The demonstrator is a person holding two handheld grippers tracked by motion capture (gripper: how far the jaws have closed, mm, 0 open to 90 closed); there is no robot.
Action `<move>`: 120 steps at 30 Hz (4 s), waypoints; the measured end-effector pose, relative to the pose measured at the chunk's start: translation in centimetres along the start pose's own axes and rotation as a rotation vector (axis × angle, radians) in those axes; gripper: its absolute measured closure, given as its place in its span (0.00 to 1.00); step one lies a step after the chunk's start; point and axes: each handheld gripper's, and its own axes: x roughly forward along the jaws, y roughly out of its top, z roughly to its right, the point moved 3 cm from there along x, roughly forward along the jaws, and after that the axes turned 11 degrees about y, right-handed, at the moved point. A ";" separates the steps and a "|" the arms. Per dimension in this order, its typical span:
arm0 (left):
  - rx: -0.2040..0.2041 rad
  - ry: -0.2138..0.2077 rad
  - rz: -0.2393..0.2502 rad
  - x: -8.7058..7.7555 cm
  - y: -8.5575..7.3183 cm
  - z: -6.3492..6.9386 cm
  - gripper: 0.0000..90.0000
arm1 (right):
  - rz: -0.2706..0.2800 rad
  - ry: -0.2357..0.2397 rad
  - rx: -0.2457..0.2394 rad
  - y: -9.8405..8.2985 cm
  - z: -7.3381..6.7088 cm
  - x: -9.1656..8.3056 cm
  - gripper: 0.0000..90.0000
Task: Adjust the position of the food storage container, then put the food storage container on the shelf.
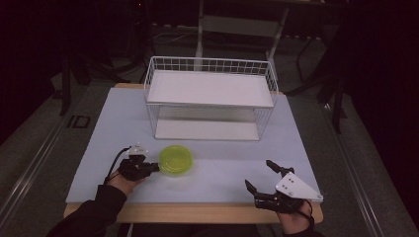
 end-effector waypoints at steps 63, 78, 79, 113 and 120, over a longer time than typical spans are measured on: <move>-0.039 -0.084 0.161 -3.2 4.7 3.0 0.66 | -0.030 0.034 0.016 0.0 -0.3 0.3 0.16; -0.028 -0.179 0.246 -5.6 5.6 6.0 0.27 | -0.052 0.042 0.020 2.9 1.4 0.8 0.14; -0.028 -0.179 0.246 -5.6 5.6 6.0 0.27 | -0.052 0.042 0.020 2.9 1.4 0.8 0.14; -0.296 -0.146 0.088 1.2 5.9 4.8 0.35 | -0.333 0.294 0.520 1.6 6.2 12.9 0.54; -0.364 -0.148 0.039 2.1 5.1 4.2 0.41 | -0.398 0.322 0.698 0.1 7.2 14.8 0.61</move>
